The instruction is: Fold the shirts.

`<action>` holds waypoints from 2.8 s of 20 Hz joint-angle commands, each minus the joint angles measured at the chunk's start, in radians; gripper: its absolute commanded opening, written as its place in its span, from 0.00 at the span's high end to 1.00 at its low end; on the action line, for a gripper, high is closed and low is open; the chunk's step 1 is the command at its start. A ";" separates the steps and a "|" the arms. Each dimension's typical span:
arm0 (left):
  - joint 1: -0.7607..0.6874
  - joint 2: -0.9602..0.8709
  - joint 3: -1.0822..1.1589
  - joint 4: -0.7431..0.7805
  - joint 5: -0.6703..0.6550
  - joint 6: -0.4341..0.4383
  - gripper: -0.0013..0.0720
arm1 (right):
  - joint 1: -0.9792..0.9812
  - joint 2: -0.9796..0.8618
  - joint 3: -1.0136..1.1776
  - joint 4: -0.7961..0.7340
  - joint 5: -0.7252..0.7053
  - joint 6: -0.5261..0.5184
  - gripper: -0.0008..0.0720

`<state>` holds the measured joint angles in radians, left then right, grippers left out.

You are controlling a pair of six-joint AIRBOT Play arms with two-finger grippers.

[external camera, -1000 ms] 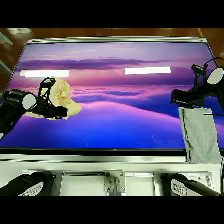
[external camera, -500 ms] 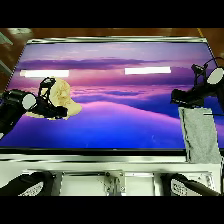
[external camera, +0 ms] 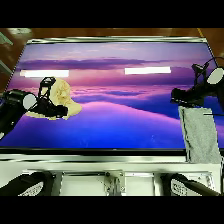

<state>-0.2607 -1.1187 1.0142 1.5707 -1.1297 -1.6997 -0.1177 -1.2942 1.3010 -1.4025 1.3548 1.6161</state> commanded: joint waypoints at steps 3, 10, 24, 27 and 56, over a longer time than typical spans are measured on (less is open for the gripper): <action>0.001 -0.025 0.000 0.000 0.126 -0.068 0.63 | 0.001 0.000 0.000 0.013 -0.029 0.000 0.30; -0.002 -0.053 0.000 -0.045 0.157 -0.089 0.63 | 0.000 -0.001 0.000 -0.002 -0.116 -0.005 0.30; 0.396 -0.441 0.275 -0.017 0.157 0.026 0.02 | 0.001 -0.002 -0.001 -0.013 -0.180 -0.005 0.30; 0.424 -0.570 0.348 -0.130 0.099 0.069 0.02 | 0.001 -0.002 -0.001 -0.013 -0.181 -0.005 0.30; -0.593 -0.318 0.304 -0.510 0.262 0.158 0.92 | 0.001 0.164 0.256 -0.037 0.427 -0.153 0.14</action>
<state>-0.6895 -1.3216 1.3693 1.0721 -0.9890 -1.4979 -0.1169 -1.1347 1.5547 -1.4448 1.7290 1.4620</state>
